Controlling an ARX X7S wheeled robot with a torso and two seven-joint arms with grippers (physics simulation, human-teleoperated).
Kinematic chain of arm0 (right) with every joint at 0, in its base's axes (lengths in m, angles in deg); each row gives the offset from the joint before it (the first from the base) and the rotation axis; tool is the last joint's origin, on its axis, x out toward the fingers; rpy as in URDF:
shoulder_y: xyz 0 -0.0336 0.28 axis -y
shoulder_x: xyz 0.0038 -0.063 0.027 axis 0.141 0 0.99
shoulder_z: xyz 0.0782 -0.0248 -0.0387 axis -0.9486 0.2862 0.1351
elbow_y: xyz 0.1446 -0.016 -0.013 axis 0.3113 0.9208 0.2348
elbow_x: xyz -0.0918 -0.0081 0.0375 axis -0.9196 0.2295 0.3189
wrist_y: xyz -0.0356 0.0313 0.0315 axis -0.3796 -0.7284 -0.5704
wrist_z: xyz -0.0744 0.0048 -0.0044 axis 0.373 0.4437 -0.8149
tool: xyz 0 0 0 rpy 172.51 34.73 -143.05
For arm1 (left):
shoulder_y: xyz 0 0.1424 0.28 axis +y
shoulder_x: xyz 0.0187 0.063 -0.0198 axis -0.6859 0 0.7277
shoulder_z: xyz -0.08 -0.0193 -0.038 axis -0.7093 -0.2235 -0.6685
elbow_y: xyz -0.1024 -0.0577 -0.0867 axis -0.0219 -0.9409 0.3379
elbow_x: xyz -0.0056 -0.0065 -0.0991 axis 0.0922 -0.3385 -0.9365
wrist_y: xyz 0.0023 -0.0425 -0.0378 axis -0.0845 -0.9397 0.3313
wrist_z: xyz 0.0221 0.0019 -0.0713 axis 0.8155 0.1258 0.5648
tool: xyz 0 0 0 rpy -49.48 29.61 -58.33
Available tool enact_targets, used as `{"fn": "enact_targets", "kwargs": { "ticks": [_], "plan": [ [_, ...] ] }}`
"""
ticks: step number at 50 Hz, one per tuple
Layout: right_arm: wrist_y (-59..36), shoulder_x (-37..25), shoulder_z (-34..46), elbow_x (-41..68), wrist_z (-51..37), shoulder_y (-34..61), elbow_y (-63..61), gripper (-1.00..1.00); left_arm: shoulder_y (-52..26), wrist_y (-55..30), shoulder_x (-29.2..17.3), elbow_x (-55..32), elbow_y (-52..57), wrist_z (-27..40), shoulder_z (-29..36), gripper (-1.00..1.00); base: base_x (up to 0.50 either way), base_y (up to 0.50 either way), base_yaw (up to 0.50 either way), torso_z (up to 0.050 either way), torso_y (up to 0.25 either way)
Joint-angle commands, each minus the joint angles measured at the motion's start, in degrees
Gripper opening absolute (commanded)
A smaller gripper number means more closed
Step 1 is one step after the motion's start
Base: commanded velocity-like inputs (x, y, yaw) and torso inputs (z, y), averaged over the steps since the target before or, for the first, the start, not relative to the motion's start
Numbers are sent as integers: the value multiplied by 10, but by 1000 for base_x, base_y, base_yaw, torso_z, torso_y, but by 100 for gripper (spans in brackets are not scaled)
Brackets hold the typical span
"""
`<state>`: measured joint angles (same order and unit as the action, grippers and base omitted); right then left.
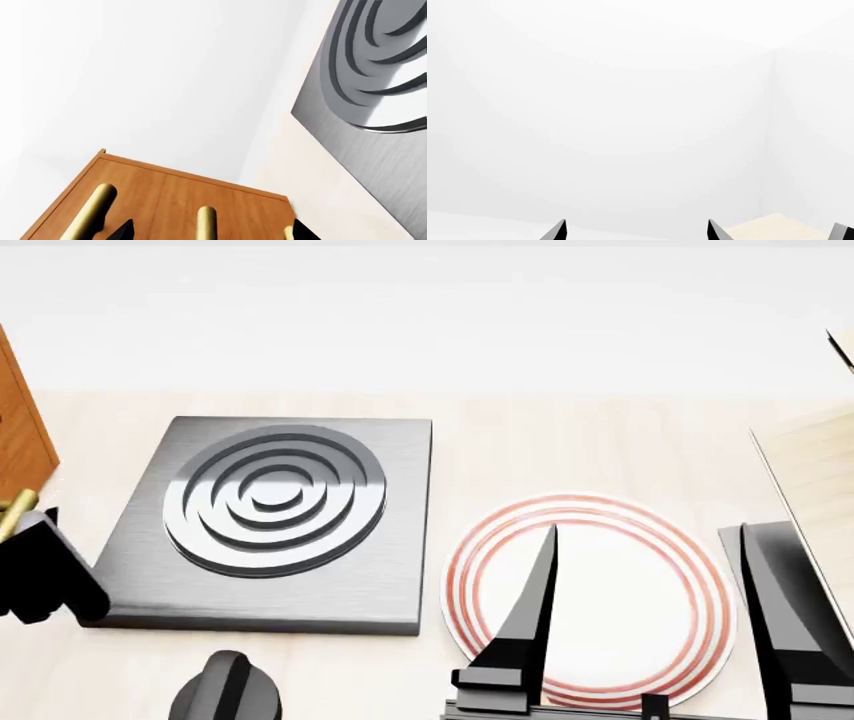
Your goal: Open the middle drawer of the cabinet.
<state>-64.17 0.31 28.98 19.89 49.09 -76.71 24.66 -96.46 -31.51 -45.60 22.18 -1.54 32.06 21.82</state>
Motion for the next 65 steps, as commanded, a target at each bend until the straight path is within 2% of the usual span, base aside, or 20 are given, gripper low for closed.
{"fn": "enact_targets", "kwargs": {
  "ticks": [1, 40, 65],
  "plan": [
    [-1, -4, 0, 23, -2, -9, 22, 100, -11, -7, 2, 10, -28, -1, 8, 100, 0, 0, 0, 0, 0],
    [7, -11, 2, 30, -11, -13, 28, 100, -42, -42, 16, 30, -104, 0, 22, 100, 0, 0, 0, -1, 0],
    [4, -15, 4, 35, -15, -11, 30, 100, -102, 4, 48, 34, -263, 45, 36, 100, 0, 0, 0, -1, 0]
  ]
}}
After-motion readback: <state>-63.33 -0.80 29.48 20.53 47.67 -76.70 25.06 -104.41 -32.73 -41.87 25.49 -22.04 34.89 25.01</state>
